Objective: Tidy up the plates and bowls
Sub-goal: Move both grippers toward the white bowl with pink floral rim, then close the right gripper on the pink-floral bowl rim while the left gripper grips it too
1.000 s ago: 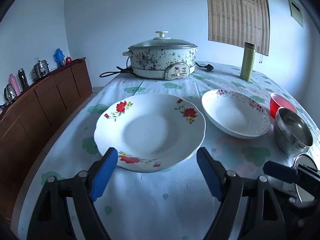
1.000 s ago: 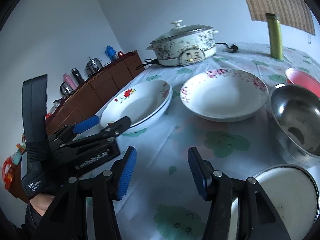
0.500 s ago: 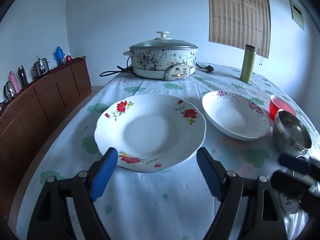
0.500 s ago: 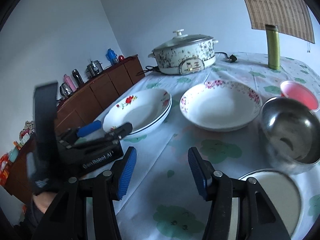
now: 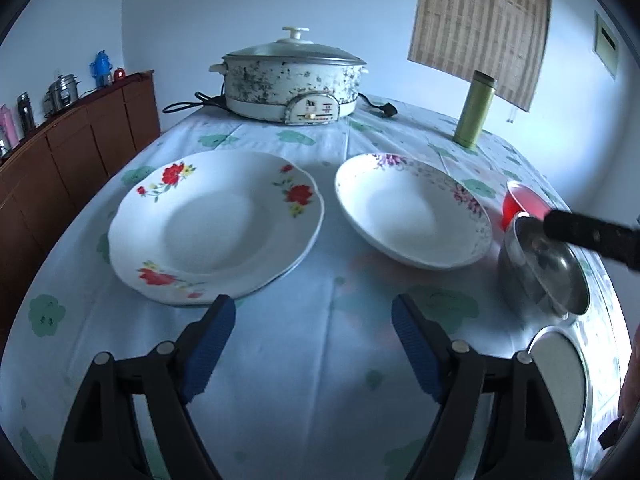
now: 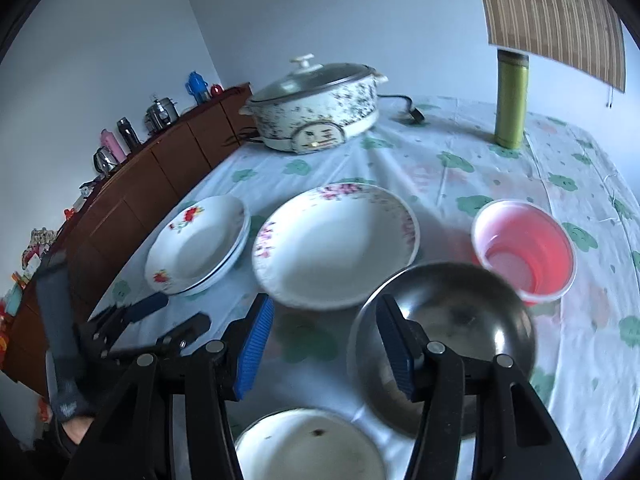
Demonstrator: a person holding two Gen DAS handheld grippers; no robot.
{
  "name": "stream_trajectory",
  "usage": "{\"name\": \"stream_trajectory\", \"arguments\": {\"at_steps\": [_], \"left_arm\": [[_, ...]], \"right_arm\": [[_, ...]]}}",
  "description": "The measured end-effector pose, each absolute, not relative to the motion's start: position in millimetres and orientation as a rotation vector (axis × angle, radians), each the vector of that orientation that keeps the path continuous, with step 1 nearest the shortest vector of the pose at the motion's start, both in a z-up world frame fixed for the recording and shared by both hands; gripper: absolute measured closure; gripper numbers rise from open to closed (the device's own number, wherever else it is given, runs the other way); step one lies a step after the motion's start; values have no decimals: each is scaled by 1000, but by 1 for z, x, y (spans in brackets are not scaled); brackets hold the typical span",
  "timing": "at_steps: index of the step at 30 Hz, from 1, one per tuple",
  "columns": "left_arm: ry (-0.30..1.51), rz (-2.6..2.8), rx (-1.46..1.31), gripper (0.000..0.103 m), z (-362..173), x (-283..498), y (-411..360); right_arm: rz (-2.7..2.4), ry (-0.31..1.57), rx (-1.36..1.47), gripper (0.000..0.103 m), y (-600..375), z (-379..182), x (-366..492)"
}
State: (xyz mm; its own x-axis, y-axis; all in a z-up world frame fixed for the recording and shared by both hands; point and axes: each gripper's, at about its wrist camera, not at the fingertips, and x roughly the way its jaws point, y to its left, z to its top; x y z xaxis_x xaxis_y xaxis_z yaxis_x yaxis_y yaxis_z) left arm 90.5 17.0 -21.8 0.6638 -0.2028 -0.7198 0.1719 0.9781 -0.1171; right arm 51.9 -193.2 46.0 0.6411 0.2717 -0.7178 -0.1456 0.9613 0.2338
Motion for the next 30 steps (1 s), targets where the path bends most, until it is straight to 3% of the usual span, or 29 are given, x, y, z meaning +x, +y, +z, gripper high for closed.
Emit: {"name": "stream_trajectory", "arguments": {"at_steps": [14, 20, 22, 27, 28, 30], "left_arm": [[893, -120, -178, 24, -22, 125, -17], [962, -102, -314, 30, -33, 132, -17], [986, -91, -371, 38, -38, 137, -17], [1013, -51, -393, 42, -43, 148, -26], [1025, -45, -397, 48, -46, 151, -26], [1031, -38, -424, 50, -47, 156, -24]], "right_arm": [[222, 1018, 189, 47, -235, 27, 153], [231, 1057, 179, 47, -235, 24, 179], [216, 1085, 186, 47, -236, 21, 187], [199, 1148, 205, 51, -242, 9, 214], [188, 1156, 199, 51, -243, 7, 218], [194, 1178, 208, 51, -244, 1, 226]]}}
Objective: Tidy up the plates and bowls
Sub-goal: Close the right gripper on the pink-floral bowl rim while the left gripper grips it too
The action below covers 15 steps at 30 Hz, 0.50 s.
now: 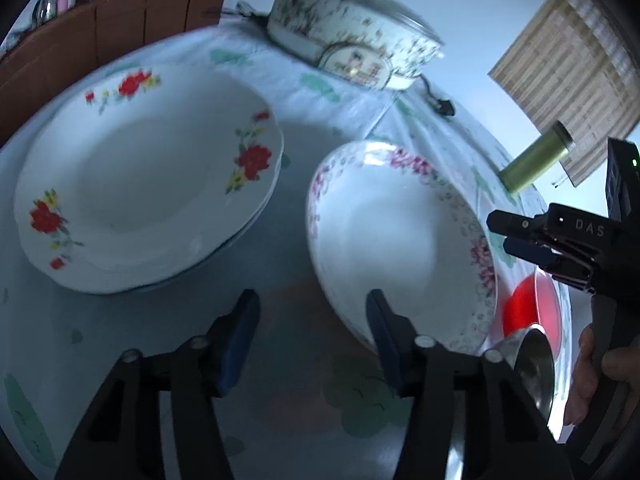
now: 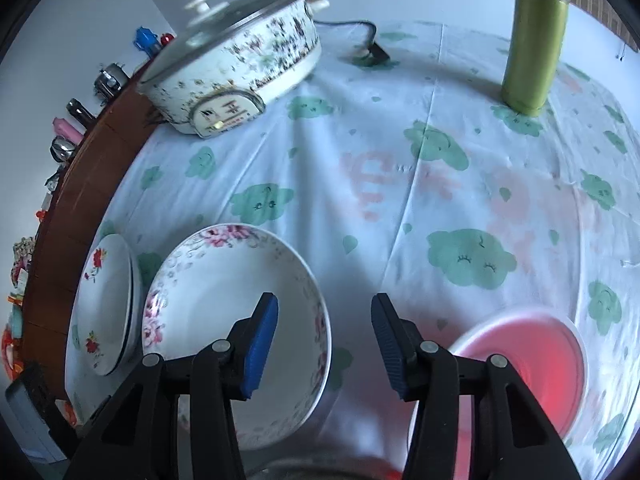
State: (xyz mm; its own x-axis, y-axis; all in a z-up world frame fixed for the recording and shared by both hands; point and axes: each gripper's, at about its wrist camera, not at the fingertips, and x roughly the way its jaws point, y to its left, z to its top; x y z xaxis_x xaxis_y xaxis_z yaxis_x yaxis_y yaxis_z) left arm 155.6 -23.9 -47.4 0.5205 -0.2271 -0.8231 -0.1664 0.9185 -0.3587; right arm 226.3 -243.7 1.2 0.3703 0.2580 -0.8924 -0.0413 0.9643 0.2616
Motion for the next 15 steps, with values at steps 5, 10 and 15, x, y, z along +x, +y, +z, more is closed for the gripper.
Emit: {"name": "stream_trajectory", "arguments": {"at_steps": [5, 10, 15], "left_arm": [[1027, -27, -438, 55, -50, 164, -22], [1013, -59, -410, 59, -51, 170, -28], [995, -109, -395, 59, -52, 175, -32]], "right_arm": [[235, 1249, 200, 51, -237, -13, 241], [261, 1306, 200, 57, -231, -29, 252], [293, 1338, 222, 60, -228, -35, 259]]}}
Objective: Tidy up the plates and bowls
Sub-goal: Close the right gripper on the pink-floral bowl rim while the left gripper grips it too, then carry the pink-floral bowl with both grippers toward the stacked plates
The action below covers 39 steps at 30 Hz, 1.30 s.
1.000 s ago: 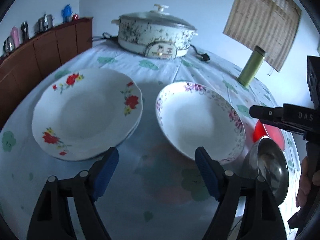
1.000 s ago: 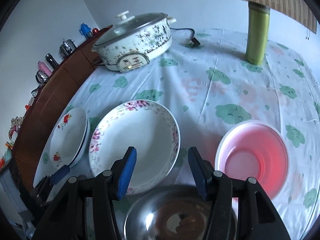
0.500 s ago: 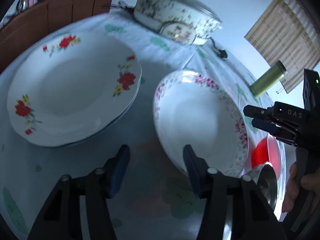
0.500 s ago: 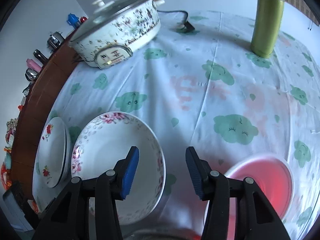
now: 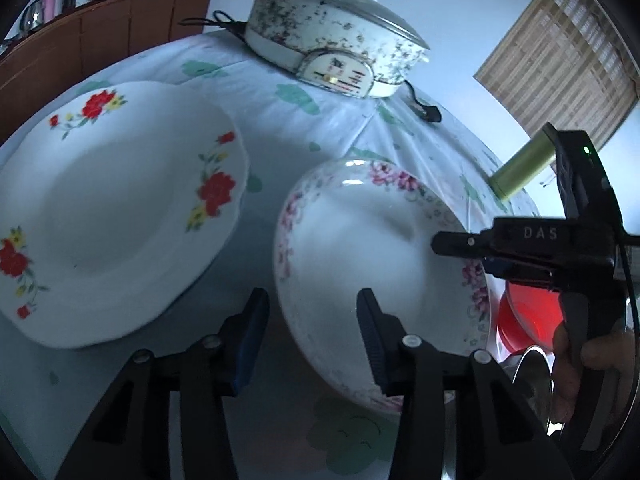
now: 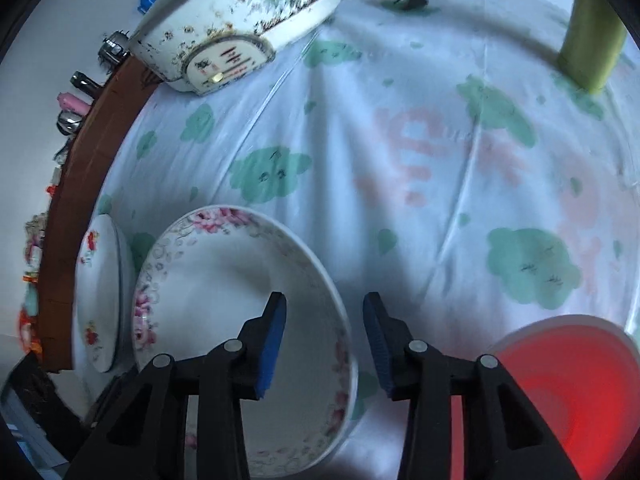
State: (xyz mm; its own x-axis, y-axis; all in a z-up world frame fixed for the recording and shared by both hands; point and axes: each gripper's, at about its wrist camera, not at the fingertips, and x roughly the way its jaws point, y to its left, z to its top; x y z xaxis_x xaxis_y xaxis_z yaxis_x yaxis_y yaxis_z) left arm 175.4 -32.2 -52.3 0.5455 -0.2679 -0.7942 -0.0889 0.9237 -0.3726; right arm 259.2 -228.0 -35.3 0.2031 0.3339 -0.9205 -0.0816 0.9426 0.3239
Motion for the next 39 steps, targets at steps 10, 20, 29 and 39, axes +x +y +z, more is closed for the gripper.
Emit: {"name": "stream_trajectory", "arguments": {"at_steps": [10, 20, 29, 39], "left_arm": [[1016, -146, -357, 61, -48, 180, -30], [1025, -145, -269, 70, -50, 178, -35], [1007, -153, -237, 70, -49, 177, -38], [958, -182, -248, 70, -33, 173, -36]], "right_arm": [[348, 1371, 227, 73, -221, -35, 240], [325, 1364, 178, 75, -221, -33, 214], [322, 1330, 212, 75, -229, -37, 215], [312, 1247, 243, 75, -233, -14, 207]]}}
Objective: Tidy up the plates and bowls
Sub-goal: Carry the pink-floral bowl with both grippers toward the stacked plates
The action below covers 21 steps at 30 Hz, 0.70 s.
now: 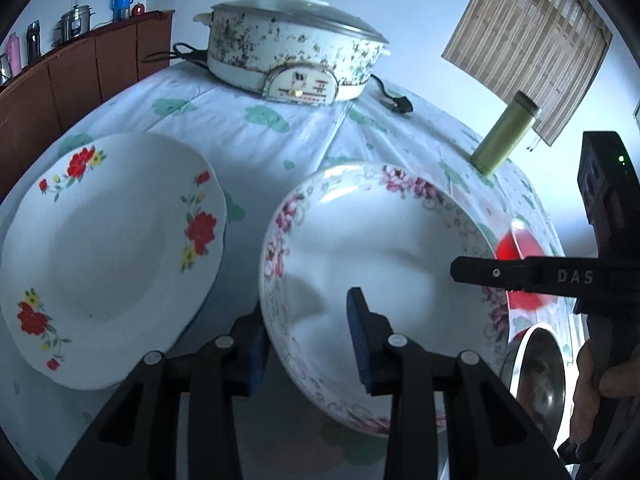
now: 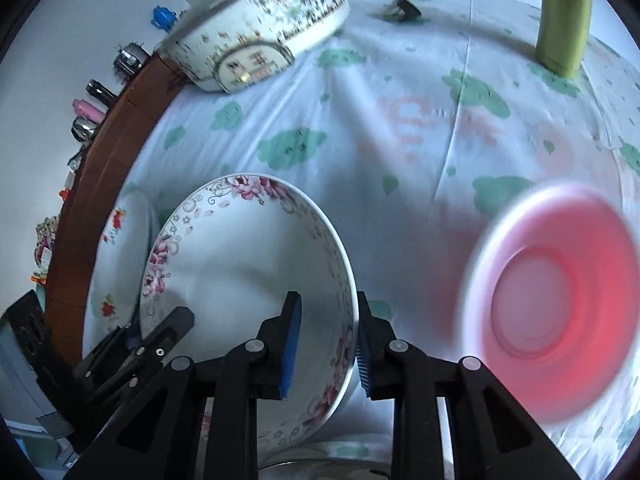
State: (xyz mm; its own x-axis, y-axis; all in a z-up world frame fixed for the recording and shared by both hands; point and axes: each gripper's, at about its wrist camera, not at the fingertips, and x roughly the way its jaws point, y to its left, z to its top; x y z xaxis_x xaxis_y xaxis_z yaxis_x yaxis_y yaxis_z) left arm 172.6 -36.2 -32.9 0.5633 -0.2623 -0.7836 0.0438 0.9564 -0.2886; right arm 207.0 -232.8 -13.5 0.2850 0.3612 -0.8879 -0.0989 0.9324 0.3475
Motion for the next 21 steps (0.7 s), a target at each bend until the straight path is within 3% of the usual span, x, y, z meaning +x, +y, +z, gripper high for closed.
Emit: {"name": "stream_trajectory", "arguments": {"at_steps": [21], "left_arm": [[882, -185, -281, 70, -4, 167, -3]], "right_arm": [[351, 1167, 314, 75, -214, 17, 186]]}}
